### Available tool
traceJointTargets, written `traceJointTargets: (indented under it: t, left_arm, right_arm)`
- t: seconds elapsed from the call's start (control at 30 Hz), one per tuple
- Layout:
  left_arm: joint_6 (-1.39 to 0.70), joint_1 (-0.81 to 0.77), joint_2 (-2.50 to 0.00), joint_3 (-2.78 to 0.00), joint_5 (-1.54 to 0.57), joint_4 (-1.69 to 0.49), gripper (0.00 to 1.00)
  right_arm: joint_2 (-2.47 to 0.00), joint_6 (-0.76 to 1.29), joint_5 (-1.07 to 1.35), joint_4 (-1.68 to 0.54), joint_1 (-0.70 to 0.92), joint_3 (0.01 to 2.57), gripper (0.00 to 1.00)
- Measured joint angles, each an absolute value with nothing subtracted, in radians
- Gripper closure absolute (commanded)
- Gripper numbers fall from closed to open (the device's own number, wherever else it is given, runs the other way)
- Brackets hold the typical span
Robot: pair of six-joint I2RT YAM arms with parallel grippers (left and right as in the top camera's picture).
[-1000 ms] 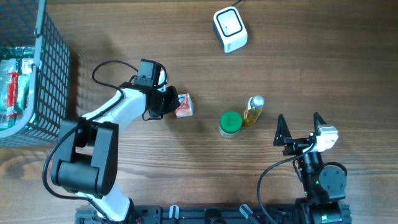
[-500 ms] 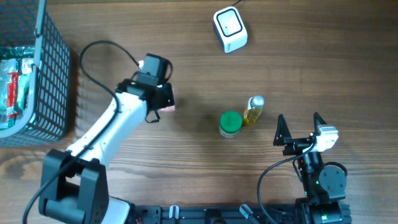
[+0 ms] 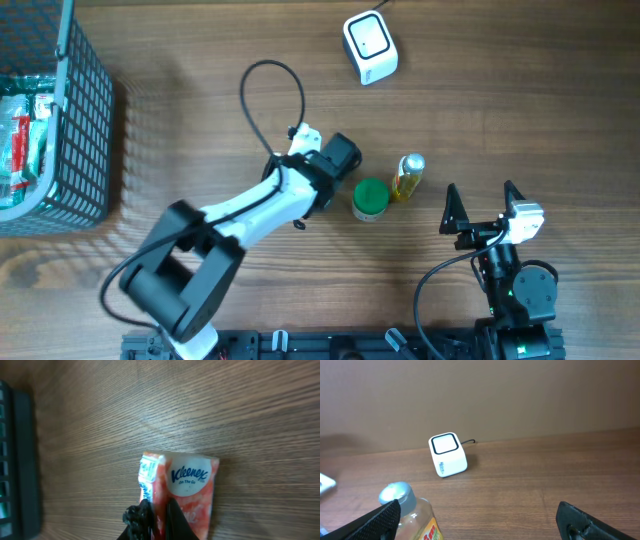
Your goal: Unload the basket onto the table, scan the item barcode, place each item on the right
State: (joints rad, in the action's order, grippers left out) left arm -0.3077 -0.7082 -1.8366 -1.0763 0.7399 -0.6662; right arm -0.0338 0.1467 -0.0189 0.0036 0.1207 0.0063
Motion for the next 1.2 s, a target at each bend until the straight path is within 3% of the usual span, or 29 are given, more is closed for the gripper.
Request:
traceJointTargets:
  t: [0.17, 0.37, 0.67, 0.73, 0.77, 0.8, 0.87, 0.97, 1.2]
  left_arm:
    - [-0.300, -0.740, -1.866, -1.076, 0.797, -0.665, 0.95]
    - [-0.292, -0.755, -1.866, -1.076, 0.803, -0.663, 0.78]
    - [-0.293, -0.755, -1.866, -1.076, 0.793, -0.662, 0.70]
    - [-0.294, -0.755, -1.866, -1.076, 0.784, -0.662, 0.60]
    - [-0.302, -0.755, -1.866, -1.076, 0.780, -0.662, 0.48]
    - [-0.304, -0.755, -1.866, -1.076, 0.777, -0.663, 0.45]
    - [-0.329, -0.755, -1.866, -1.077, 0.766, -0.662, 0.26]
    - [-0.343, -0.754, -1.839, -1.085, 0.719, -0.664, 0.16]
    - [-0.372, -0.611, -1.680, -1.117, 0.444, -0.667, 0.08]
  right_arm:
    - [-0.034, 0.147, -0.019, 0.004, 0.121, 0.006, 0.00]
    - [-0.034, 0.147, -0.019, 0.004, 0.121, 0.006, 0.00]
    - [-0.034, 0.147, -0.019, 0.004, 0.121, 0.006, 0.00]
    - [-0.034, 0.146, -0.019, 0.004, 0.121, 0.006, 0.00]
    - [-0.034, 0.147, -0.019, 0.004, 0.121, 0.006, 0.00]
    - [-0.034, 0.147, -0.019, 0.004, 0.121, 0.006, 0.00]
    - [-0.034, 0.147, -0.019, 0.004, 0.121, 0.006, 0.01]
    - [-0.034, 0.147, -0.019, 0.004, 0.121, 0.006, 0.00]
    - [-0.034, 0.146, -0.019, 0.004, 0.121, 0.006, 0.00]
